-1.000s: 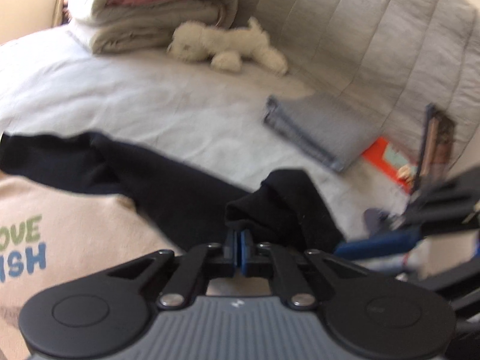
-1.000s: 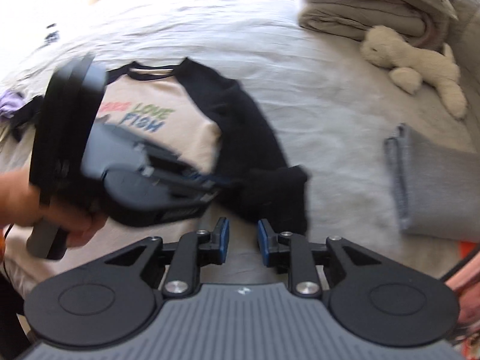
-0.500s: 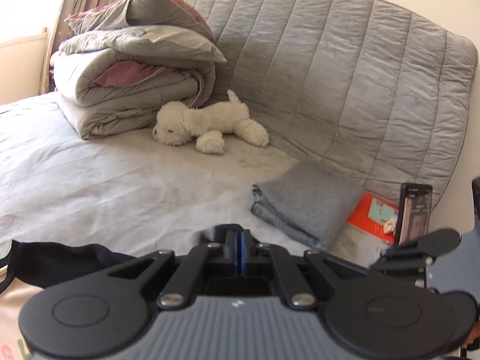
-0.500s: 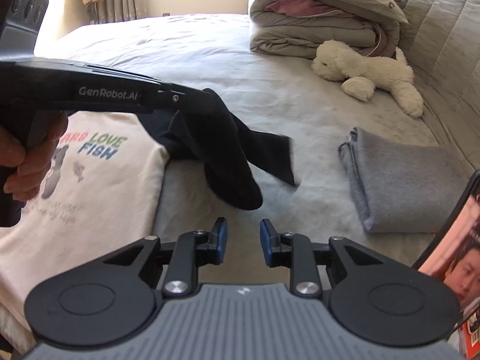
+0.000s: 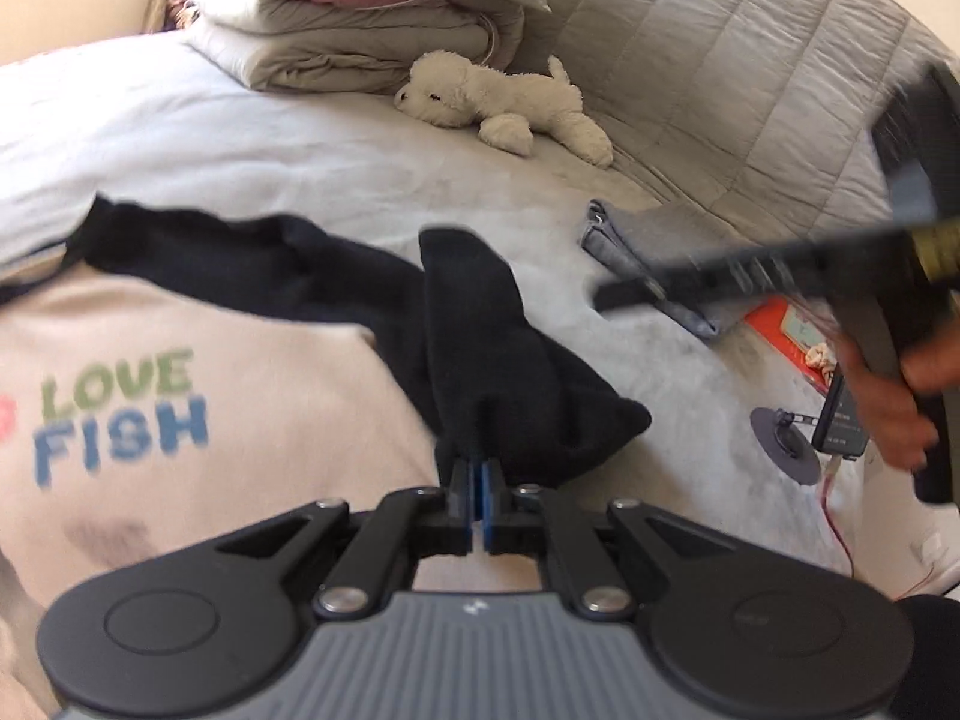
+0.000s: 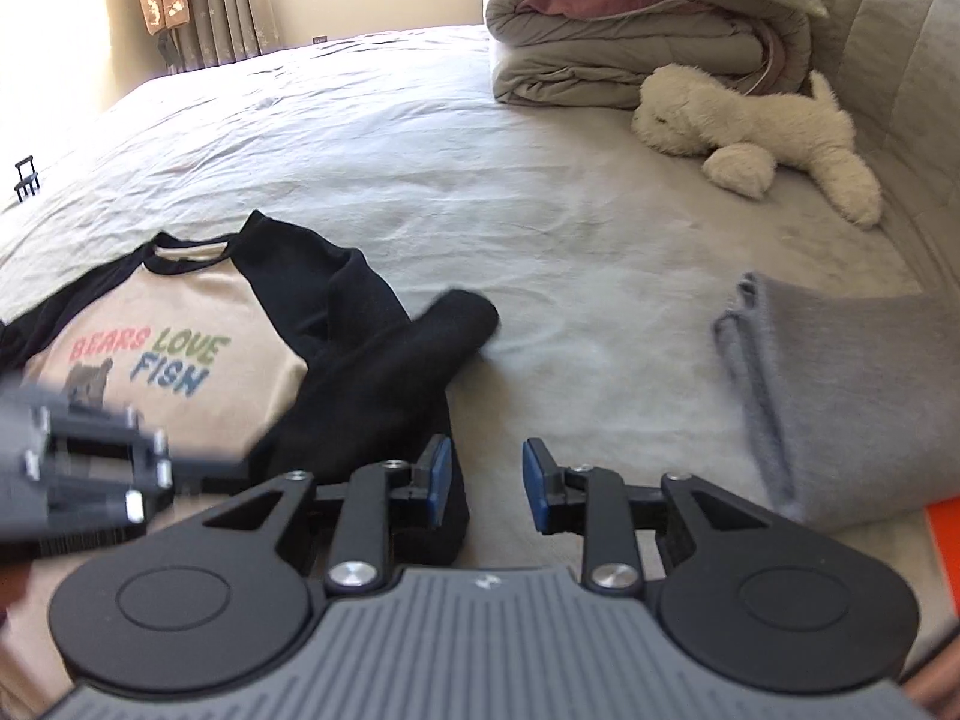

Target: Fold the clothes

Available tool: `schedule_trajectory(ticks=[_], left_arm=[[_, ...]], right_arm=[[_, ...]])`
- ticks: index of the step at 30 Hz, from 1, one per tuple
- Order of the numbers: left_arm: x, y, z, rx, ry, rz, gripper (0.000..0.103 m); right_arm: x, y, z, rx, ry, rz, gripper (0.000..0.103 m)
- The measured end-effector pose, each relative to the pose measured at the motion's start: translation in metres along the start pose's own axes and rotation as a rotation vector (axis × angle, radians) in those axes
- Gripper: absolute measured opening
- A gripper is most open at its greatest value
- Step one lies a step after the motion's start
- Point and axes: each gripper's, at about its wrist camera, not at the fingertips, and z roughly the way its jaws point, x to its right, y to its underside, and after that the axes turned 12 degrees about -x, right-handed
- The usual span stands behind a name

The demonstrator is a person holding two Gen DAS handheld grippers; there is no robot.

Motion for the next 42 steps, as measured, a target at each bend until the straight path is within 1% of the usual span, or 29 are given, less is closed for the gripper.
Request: schedule_trajectory(ticks=[4, 10, 15, 17, 18, 21, 23, 24, 26, 30, 35, 39, 42], left_arm=[[0.004, 0.004, 0.004, 0.023, 0.022, 0.003, 0.002], [0.004, 0.004, 0.008, 0.028, 0.035, -0.008, 0.002], [0.002, 0.005, 0.010, 0.030, 0.034, -0.021, 0.002], [0.001, 0.006, 0.009, 0.030, 0.033, -0.025, 0.002], [0.001, 0.006, 0.009, 0.029, 0.029, -0.028, 0.002], [0.001, 0.006, 0.009, 0.026, 0.017, -0.035, 0.002], [0.002, 0.004, 0.010, 0.021, 0.009, -0.037, 0.002], [0.003, 0.001, 0.010, 0.019, 0.000, -0.033, 0.002], [0.005, -0.004, 0.010, 0.017, -0.017, -0.026, 0.002], [0.011, -0.031, 0.006, 0.050, -0.075, 0.010, 0.002], [0.022, -0.092, 0.002, 0.131, -0.129, 0.064, 0.002], [0.036, -0.142, 0.010, 0.189, -0.156, 0.118, 0.002], [0.047, -0.169, 0.025, 0.211, -0.163, 0.149, 0.002]], right_arm=[[-0.004, -0.029, 0.015, -0.015, -0.066, 0.029, 0.031], [-0.018, -0.062, 0.048, -0.071, -0.113, 0.067, 0.032], [-0.024, -0.072, 0.074, -0.124, -0.080, 0.101, 0.032], [-0.025, -0.072, 0.079, -0.131, -0.059, 0.106, 0.032], [-0.024, -0.071, 0.080, -0.129, -0.054, 0.108, 0.031], [-0.021, -0.067, 0.076, -0.124, -0.043, 0.114, 0.018], [-0.016, -0.064, 0.072, -0.130, -0.037, 0.119, 0.003], [-0.014, -0.063, 0.069, -0.134, -0.031, 0.130, 0.001], [-0.008, -0.061, 0.060, -0.120, -0.011, 0.154, 0.001], [0.007, -0.057, 0.033, -0.057, 0.045, 0.209, 0.001], [0.030, -0.062, -0.004, 0.057, 0.128, 0.319, 0.001], [0.049, -0.068, -0.030, 0.159, 0.193, 0.426, 0.001], [0.064, -0.073, -0.043, 0.220, 0.225, 0.510, 0.001]])
